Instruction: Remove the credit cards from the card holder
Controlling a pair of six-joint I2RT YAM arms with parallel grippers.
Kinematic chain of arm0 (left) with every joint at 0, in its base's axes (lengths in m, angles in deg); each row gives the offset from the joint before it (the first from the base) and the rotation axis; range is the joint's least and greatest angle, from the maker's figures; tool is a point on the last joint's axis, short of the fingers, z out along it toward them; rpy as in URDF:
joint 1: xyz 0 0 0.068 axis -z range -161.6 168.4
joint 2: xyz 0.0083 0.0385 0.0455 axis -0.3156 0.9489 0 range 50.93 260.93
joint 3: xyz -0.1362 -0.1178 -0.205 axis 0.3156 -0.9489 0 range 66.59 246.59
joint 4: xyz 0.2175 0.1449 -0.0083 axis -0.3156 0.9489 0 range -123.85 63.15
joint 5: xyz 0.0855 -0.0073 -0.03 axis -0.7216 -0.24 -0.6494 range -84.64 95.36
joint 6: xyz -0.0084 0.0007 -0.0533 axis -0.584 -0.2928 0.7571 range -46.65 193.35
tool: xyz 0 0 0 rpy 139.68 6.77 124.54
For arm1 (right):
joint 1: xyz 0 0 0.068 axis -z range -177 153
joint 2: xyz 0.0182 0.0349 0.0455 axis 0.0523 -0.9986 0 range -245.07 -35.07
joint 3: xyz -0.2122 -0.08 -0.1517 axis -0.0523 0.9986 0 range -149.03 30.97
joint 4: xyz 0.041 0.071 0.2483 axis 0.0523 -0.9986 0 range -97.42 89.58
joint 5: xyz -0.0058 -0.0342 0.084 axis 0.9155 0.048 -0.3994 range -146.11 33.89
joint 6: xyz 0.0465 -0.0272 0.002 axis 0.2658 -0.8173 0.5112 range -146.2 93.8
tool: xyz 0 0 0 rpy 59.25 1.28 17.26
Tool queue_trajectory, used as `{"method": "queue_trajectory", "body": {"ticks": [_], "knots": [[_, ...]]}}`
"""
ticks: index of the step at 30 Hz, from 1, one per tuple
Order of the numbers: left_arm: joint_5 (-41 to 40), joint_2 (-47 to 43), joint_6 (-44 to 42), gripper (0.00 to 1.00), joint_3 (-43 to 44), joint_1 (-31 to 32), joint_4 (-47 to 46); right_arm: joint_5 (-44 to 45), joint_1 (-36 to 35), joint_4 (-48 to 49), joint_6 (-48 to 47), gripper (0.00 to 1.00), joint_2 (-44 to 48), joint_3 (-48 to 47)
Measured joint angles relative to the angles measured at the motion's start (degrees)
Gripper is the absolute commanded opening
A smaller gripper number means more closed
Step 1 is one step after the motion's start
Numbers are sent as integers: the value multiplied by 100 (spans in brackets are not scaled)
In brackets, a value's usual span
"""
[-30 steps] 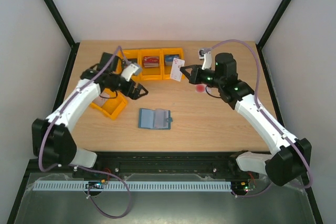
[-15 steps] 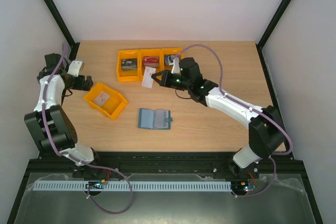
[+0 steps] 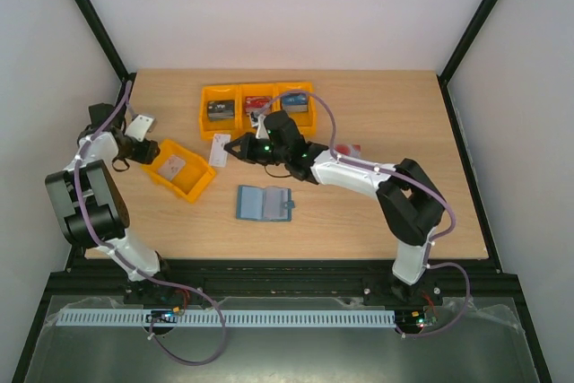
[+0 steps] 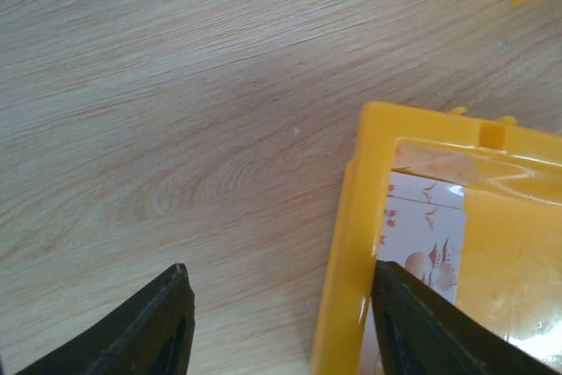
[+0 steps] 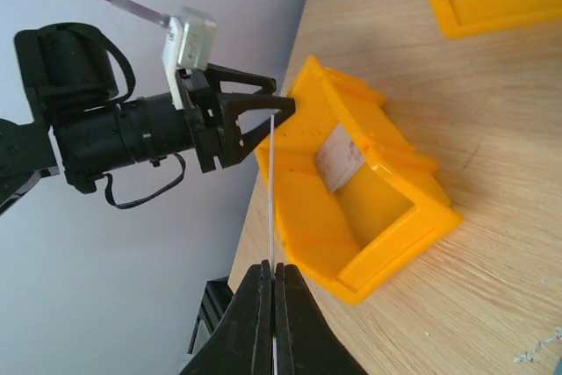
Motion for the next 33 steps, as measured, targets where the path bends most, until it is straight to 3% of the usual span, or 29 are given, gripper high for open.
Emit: {"method": "queue_trajectory", "body": {"ticks": [4,8,12,23,33], "knots": [[190,201,-212,43,-15,4,-61,-4,-57,90,219,2,-262,-20],[402,254,-472,23,-81,4,-20,9,-103,146,363,2,-474,-192],[691,234,-715,18,-221,4,-24,46,-214,203,487,2,-599,-380],[1266,-452,-920,14,-927,348,66,393,-619,658,1049,2,-1204,-555],[1322,-678,-385,11,-1368,721,-232,855,-817,719,1580,2,-1775,-850]]}}
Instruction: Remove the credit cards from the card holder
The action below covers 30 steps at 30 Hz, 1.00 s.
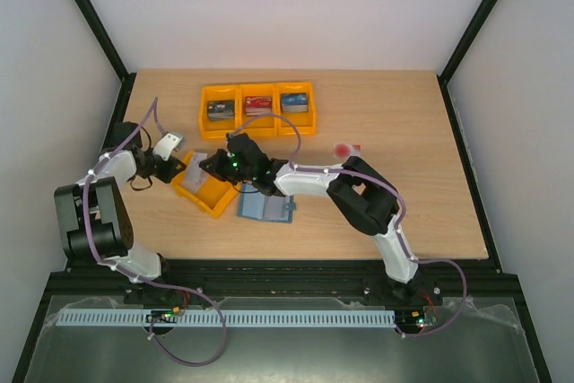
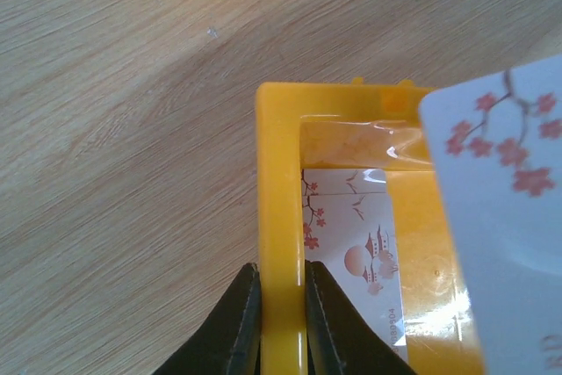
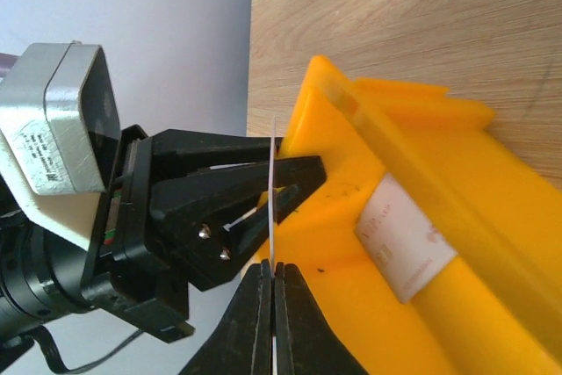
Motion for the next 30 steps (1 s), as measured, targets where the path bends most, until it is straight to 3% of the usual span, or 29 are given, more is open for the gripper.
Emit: {"method": "queue_trajectory", "body": {"ticks": [14,22,30], "knots": [[17,-24,243,11,-66,13,-168,629,-258,-452,509,2,-643,-837],[20,-24,267,13,-68,13,-177,828,-345,-713,699,2,-673,-741],[-33,-24,382,13,-68,11,-308,964,-378,-1091,1056,2,-1248,-1606]]}}
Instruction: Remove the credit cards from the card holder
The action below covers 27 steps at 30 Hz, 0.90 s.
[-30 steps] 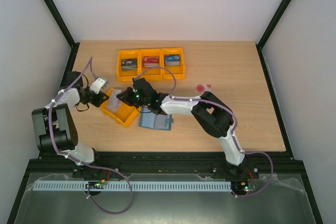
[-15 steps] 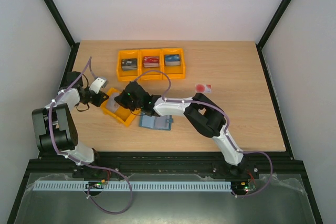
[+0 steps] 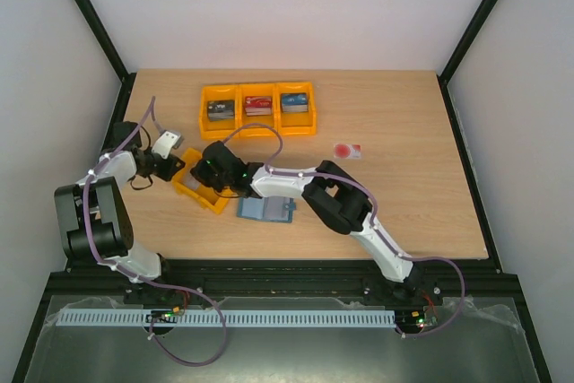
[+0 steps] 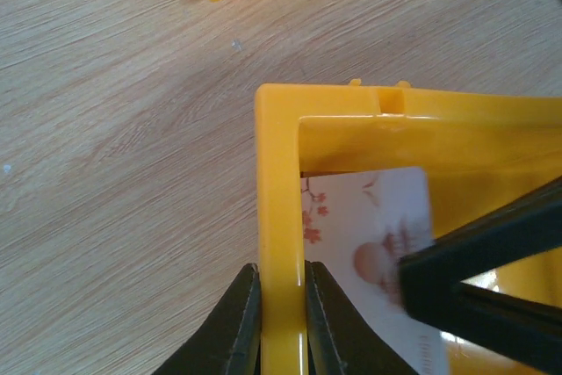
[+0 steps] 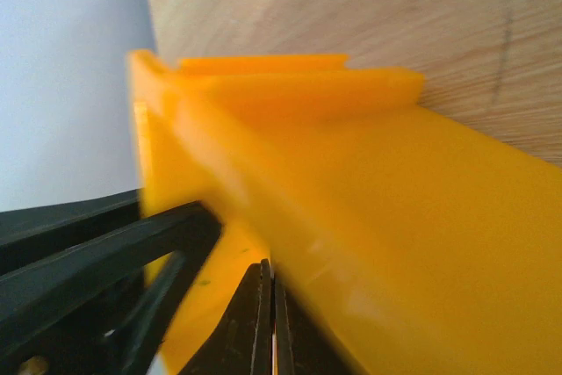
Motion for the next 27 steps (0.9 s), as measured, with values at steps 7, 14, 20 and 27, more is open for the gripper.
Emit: {"method": "queue_trajectory", "body": {"ticks": [7,14,20,27], "knots": [[13,0,26,13,-22,2,-11,214,-50,-579,13,14,-428,-629],[55,0,24,13,-26,24,20,391,-74,-881,-61,45,-433,-730],[39,0,31,14,-26,24,17,531,-94,-1003,-256,67,-409,-743],[-20,0,92,16,-4,35,-13,785,-127,-1320,-592,99,-107,-741]]}}
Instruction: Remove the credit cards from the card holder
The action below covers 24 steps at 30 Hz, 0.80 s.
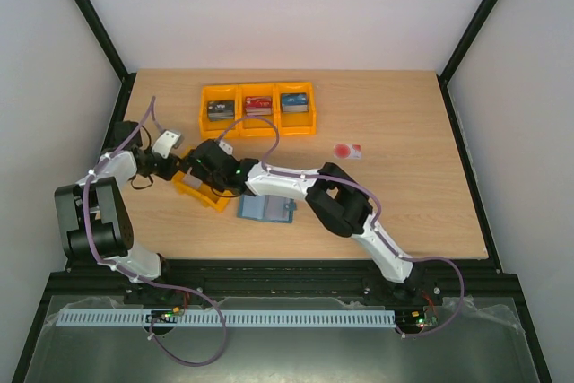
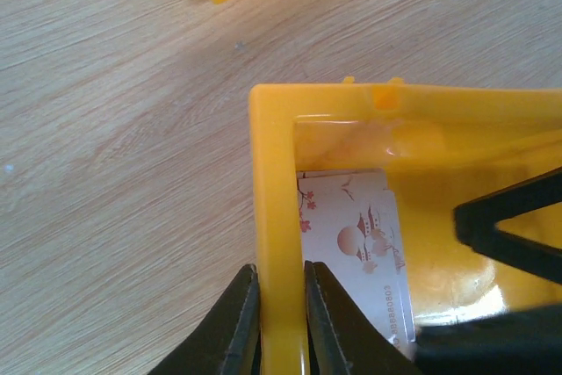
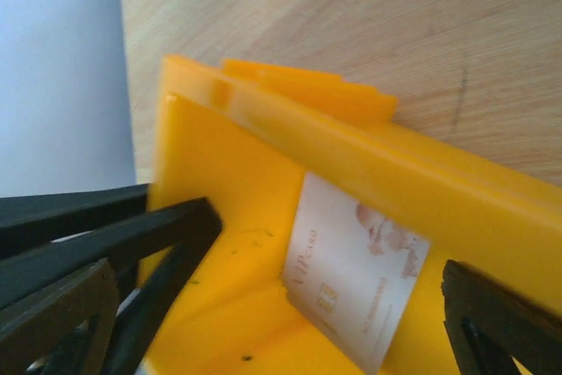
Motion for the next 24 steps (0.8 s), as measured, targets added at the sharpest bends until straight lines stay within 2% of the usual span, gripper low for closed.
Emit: {"method": "queue_trajectory", "body": {"ticks": [6,9,12,14,19,24], "knots": [[-68,0,26,24,70,-2,-11,225,-50,-98,-542,99,439,0],[-96,0,59,40,85,-2,-4,201,-61,-15,-975,99,748,72],[-144,0,105,52,122,-2,4,125,-116,348,-1438,99,1333,684],[-175,0,142,58,190,0,15,98,-162,621,-1851,99,1952,1425],[-229,-37,177,76,393,0,59,498,-210,507,-2911,99,3432,2553],[-219,-365,470,80,704,0,157,813,173,-26,-3405,99,4730,3344]]}}
